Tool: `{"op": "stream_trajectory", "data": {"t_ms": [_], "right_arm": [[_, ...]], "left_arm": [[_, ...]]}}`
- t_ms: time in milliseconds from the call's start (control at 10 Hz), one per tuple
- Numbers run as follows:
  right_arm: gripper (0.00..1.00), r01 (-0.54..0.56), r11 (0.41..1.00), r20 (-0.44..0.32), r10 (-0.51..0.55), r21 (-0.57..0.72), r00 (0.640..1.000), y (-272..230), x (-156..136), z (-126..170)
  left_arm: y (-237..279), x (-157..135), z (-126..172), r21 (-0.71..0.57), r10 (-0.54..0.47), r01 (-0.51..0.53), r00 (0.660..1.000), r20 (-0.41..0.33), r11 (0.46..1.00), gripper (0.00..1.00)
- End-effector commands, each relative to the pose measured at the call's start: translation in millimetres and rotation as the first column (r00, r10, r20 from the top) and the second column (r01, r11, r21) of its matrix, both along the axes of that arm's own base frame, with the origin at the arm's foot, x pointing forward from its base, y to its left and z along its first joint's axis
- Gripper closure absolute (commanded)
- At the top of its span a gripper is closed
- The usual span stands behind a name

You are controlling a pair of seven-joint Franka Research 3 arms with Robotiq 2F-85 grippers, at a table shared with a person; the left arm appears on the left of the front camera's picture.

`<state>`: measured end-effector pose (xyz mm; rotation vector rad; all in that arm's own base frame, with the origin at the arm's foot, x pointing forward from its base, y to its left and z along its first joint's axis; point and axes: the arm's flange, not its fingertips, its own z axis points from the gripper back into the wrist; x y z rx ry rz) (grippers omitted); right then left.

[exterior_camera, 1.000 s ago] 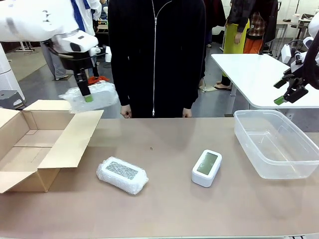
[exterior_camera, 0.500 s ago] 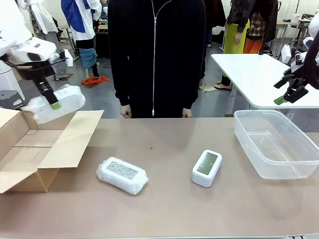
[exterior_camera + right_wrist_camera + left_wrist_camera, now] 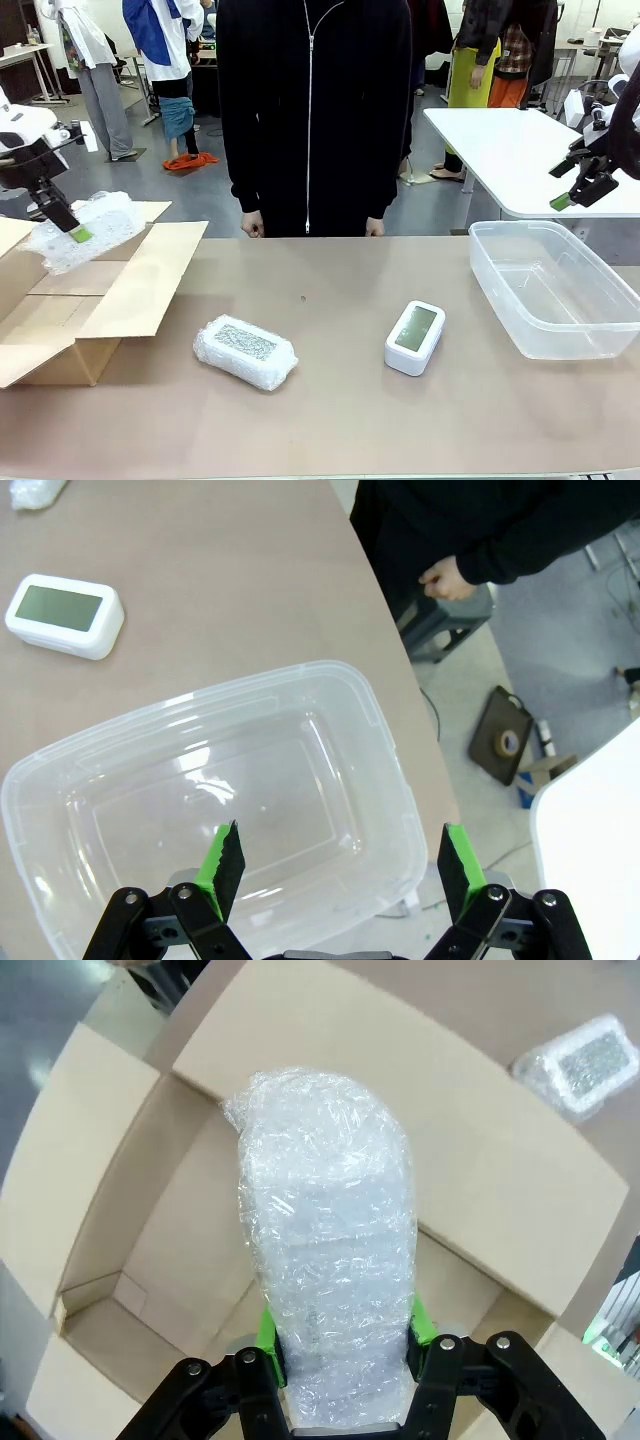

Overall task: Separate and place wrapped and unwrapped clocks.
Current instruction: If the picked Digital clock is wrapped, place it in the Package Box ; if not, place it in the Organizing box.

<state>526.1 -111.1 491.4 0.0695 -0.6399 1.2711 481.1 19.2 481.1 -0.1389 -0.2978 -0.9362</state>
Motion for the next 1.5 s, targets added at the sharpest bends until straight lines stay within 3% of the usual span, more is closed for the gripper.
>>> {"op": "stream_trajectory", "data": {"t_ms": [0, 500, 1000, 1100, 1400], "right_arm": [[0.00, -0.006, 1.000, -0.001, 0.006, -0.001, 1.000, 0.0, -0.4, -0.8], [0.00, -0.006, 1.000, -0.001, 0.006, -0.001, 1.000, 0.0, -0.4, -0.8], [0.00, -0.006, 1.000, -0.001, 0.006, -0.001, 1.000, 0.0, -0.4, -0.8], [0.00, -0.006, 1.000, -0.001, 0.006, -0.001, 1.000, 0.0, -0.4, -0.8], [0.00, -0.006, 1.000, -0.001, 0.006, -0.001, 1.000, 0.0, -0.4, -0.8]], "left_arm": [[22.5, 13.5, -13.3, -0.022, 0.028, -0.028, 0.999, -0.016, 0.999, 0.48], [54.2, 25.1, -64.4, 0.034, 0.109, -0.106, 0.988, -0.106, 0.994, 0.48], [54.0, 29.1, -77.9, 0.156, 0.105, -0.090, 0.990, -0.092, 0.984, 0.48], [54.8, 29.7, -77.9, 0.138, 0.104, -0.089, 0.989, -0.106, 0.986, 0.35], [54.2, 30.2, -77.1, 0.135, 0.103, -0.089, 0.989, -0.103, 0.987, 0.08]]}}
